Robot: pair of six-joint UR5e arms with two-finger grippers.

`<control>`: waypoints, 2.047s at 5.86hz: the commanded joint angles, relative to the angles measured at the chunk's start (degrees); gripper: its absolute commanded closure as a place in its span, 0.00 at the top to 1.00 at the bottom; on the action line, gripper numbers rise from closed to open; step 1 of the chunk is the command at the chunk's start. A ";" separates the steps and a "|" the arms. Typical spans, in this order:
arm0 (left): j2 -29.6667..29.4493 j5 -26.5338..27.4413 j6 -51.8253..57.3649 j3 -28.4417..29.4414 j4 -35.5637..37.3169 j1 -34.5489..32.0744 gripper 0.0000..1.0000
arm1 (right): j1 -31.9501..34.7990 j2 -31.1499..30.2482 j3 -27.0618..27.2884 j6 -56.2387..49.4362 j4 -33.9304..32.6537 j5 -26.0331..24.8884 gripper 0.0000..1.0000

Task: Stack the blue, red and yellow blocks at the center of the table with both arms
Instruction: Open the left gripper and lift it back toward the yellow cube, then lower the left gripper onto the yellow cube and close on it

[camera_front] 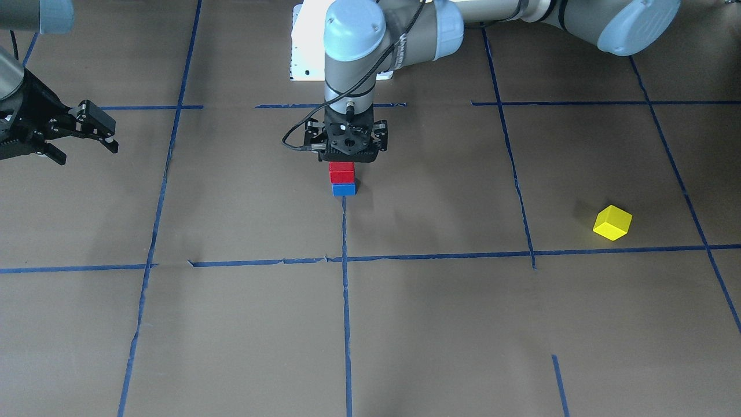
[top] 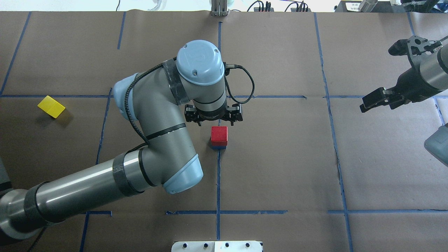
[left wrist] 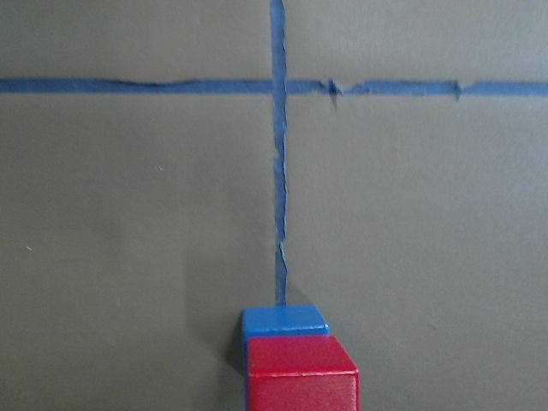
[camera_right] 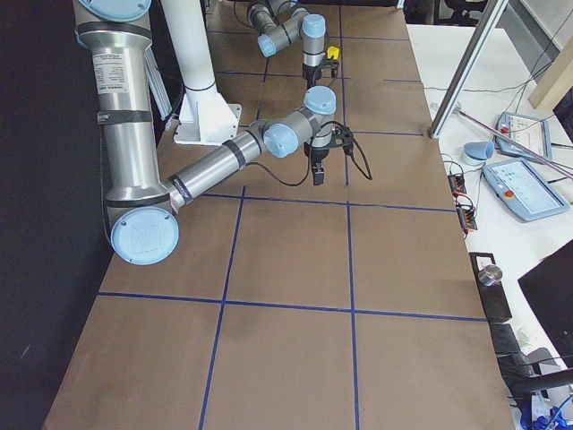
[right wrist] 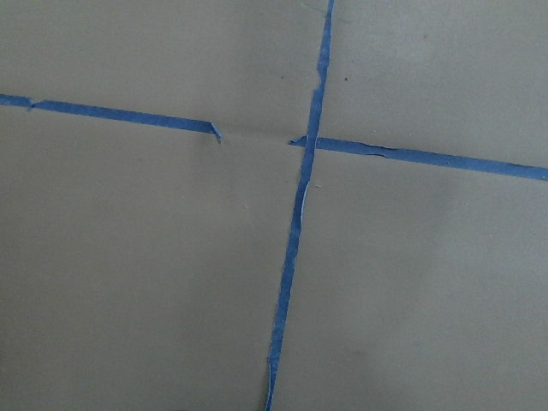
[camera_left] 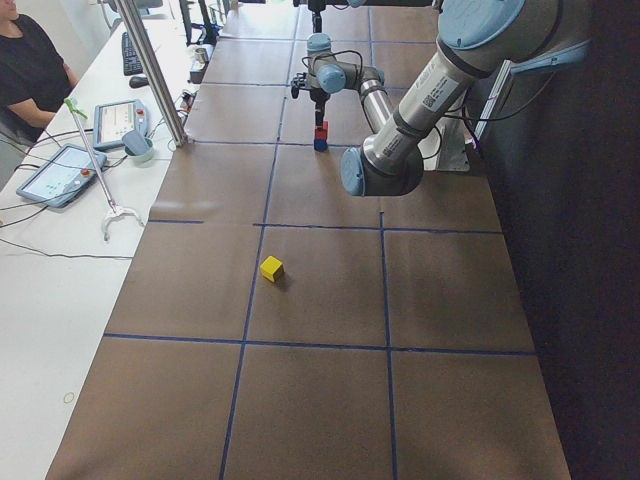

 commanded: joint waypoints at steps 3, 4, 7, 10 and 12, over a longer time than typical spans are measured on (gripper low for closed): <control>24.55 -8.89 32.90 -14.69 -0.59 -17.23 1.00 | 0.00 0.00 0.21 -0.06 0.00 0.02 1.00; 28.00 -10.65 47.80 -12.51 -0.60 -22.60 1.00 | 0.00 0.00 0.47 0.29 0.00 0.03 1.00; 33.72 -17.79 71.91 -0.05 -4.52 -31.18 1.00 | 0.00 0.00 0.74 0.20 0.09 -0.59 1.00; 33.65 -18.05 63.36 12.65 -15.89 -30.92 1.00 | -0.09 0.00 0.83 0.03 0.09 -0.50 1.00; 33.92 -18.05 63.16 13.52 -18.17 -30.13 1.00 | -0.18 0.09 0.65 -0.06 0.00 -0.50 1.00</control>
